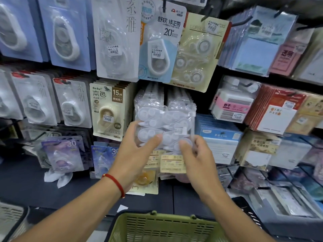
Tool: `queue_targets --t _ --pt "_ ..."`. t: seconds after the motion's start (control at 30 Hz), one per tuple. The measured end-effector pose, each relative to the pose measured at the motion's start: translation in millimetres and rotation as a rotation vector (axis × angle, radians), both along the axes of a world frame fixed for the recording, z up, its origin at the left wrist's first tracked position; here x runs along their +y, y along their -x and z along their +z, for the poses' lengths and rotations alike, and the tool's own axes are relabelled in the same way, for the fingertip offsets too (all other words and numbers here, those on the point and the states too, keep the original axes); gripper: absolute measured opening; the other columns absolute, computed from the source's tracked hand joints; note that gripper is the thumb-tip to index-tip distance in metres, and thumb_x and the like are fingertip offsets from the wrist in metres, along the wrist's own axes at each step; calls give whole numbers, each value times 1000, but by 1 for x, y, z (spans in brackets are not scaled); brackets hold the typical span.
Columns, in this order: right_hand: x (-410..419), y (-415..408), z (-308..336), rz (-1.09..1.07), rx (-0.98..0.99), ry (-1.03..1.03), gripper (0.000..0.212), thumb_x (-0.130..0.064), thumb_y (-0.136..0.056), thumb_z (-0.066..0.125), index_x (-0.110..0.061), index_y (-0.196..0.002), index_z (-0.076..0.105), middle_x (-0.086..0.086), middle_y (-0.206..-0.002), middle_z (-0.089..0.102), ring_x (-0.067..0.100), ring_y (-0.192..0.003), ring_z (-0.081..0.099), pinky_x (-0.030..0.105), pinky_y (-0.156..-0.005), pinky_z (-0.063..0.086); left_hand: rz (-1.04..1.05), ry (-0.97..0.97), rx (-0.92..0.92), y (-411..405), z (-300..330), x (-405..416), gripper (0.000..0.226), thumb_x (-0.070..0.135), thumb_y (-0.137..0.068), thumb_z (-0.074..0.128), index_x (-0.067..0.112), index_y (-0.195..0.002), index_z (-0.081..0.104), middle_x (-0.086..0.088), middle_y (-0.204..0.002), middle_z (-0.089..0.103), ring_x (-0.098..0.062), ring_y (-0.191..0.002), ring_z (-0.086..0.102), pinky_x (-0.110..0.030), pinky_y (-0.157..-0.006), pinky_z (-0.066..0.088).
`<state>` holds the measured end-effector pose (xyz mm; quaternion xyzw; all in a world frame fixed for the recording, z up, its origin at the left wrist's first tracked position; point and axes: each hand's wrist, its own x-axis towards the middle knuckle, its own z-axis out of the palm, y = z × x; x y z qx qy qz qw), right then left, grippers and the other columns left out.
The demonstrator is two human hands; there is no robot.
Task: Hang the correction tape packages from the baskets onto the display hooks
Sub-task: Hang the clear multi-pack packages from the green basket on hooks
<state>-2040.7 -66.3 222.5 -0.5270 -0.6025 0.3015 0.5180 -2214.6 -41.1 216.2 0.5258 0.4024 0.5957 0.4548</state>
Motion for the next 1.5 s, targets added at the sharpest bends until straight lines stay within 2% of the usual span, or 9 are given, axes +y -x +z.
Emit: queue_targets --t 0.23,0.33,0.53,0.7,0.87,1.0,1.13,1.2,1.5 --pt "12 -16 6 -111 129 4 18 -44 -104 59 -29 -95 62 25 -100 68 36 -81 65 61 -82 55 62 39 59 8 -2 6 46 19 -74 67 43 -114 64 12 -108 77 -11 -104 73 -37 -94 56" --pt "13 -20 4 -94 141 16 22 -46 -103 60 -25 -96 62 29 -98 69 50 -89 68 65 -80 55 80 29 59 11 2 4 46 19 -74 68 40 -115 63 11 -109 76 -11 -103 73 -37 -94 57" --pt "12 -19 6 -76 169 20 16 -43 -105 61 -28 -101 67 17 -88 76 39 -80 76 63 -76 61 135 39 53 12 9 1 42 22 -73 69 54 -99 63 12 -106 77 -10 -99 73 -37 -91 57" --pt "12 -19 7 -70 145 6 23 -47 -104 60 -27 -112 68 13 -95 78 41 -91 74 64 -86 58 129 75 17 12 10 -1 44 19 -74 64 51 -103 60 8 -105 79 -21 -100 75 -53 -93 60" --pt "12 -20 6 -206 -91 -91 41 -44 -103 58 -34 -143 51 -16 -136 56 3 -125 58 36 -111 48 79 66 6 12 10 -3 44 3 -88 62 38 -113 54 5 -101 81 -23 -88 76 -59 -78 58" --pt "9 -14 1 1 -146 -88 26 -41 -105 60 -35 -130 64 -19 -122 69 -4 -112 64 14 -90 49 -67 61 5 3 8 -6 46 -10 -94 65 24 -123 54 -3 -107 82 -20 -100 78 -43 -90 61" --pt "9 -6 -4 58 53 -46 9 -32 -106 61 -31 -99 67 -1 -99 78 21 -92 75 45 -82 61 -139 75 29 -7 8 -12 53 -7 -95 68 25 -136 57 -9 -109 79 -14 -96 76 -27 -80 61" --pt "9 -7 -2 16 146 -43 13 -33 -107 59 -31 -96 65 7 -97 77 39 -93 73 61 -82 59 -122 67 95 -8 9 -12 64 -9 -94 68 30 -144 55 -8 -109 75 -17 -91 72 -33 -83 62" --pt "6 -12 7 -76 214 17 19 -42 -107 57 -29 -98 68 10 -94 78 47 -88 71 66 -67 59 -125 6 205 -8 13 -15 72 -2 -93 74 36 -150 49 -5 -123 68 -8 -82 71 -33 -95 61"
